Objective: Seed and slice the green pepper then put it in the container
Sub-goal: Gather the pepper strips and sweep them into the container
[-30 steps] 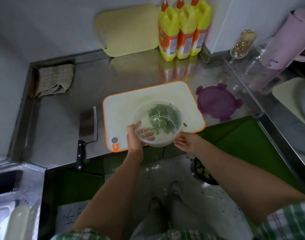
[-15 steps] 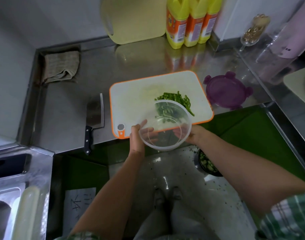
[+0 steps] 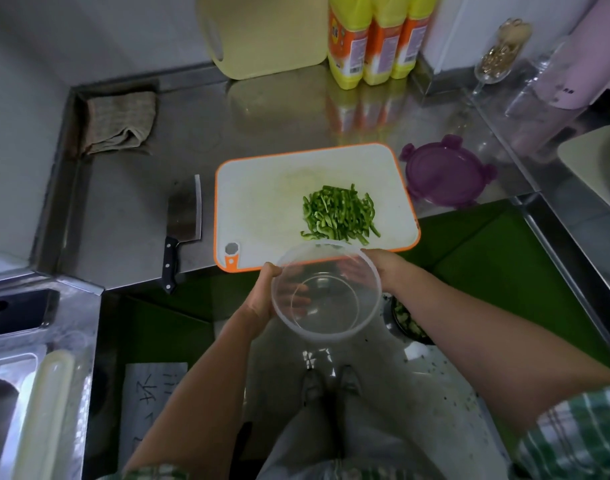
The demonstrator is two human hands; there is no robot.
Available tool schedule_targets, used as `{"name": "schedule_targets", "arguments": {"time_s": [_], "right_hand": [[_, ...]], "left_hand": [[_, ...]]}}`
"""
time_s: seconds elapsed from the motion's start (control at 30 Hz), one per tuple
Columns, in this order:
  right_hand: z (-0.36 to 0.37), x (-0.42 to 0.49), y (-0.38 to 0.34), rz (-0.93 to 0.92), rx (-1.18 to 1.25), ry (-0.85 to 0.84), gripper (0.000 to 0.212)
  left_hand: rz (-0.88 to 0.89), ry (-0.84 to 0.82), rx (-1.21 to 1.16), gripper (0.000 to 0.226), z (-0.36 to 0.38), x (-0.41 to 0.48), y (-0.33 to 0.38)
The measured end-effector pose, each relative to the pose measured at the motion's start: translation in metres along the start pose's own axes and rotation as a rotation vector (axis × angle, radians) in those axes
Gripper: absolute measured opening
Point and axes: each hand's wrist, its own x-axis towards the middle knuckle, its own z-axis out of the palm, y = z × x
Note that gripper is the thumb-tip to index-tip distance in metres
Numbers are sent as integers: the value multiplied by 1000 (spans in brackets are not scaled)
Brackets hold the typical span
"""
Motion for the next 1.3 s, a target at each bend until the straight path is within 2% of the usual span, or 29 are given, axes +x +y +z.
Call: {"name": "schedule_targets", "arguments": {"time_s": [0.1, 0.17, 0.3, 0.37, 0.4, 0.47, 0.6, 0.7, 0.93, 1.03, 1.1, 1.17, 1.23, 1.3], "right_hand": [[-8, 1, 0, 17, 26, 23, 38], [-14, -3, 0, 12, -38, -19, 33], [-27, -13, 4, 21, -460, -105, 31], [-35, -15, 10, -9, -692, -152, 17], [-40, -16, 14, -45, -791, -136, 8], [-49, -13, 21, -164, -899, -26, 10], [-62, 1, 25, -321, -895, 205, 9], [-64, 12, 30, -415, -909, 363, 10], [-68, 18, 29, -425, -1005, 478, 13], [-70, 19, 28, -394, -988, 472, 12], [-69, 19, 27, -348, -934, 388, 11], [-67, 14, 24, -300, -921, 286, 19], [-64, 7, 18, -273, -981, 247, 26], [-60, -1, 12, -247, -1145, 236, 28]], "left_hand": [[-77, -4, 24, 50, 7, -4, -4], [-117, -1, 77, 49, 10, -4, -7], [-178, -20, 225, 46, 21, -3, -13], [-197, -39, 268, 46, 30, -1, -19], [-201, -35, 264, 45, 35, 0, -22], [-183, 7, 234, 43, 42, 8, -30], [-191, 103, 224, 49, 41, 18, -38], [-264, 82, 113, 48, 41, 17, -41], [-221, 181, -95, 34, 46, 25, -47], [-183, 228, -25, 23, 46, 27, -46], [-145, 272, 31, 21, 46, 30, -43], [-110, 320, 86, 16, 45, 31, -39], [-85, 353, 136, 14, 46, 30, -34], [-74, 375, 199, 18, 49, 29, -29]]}}
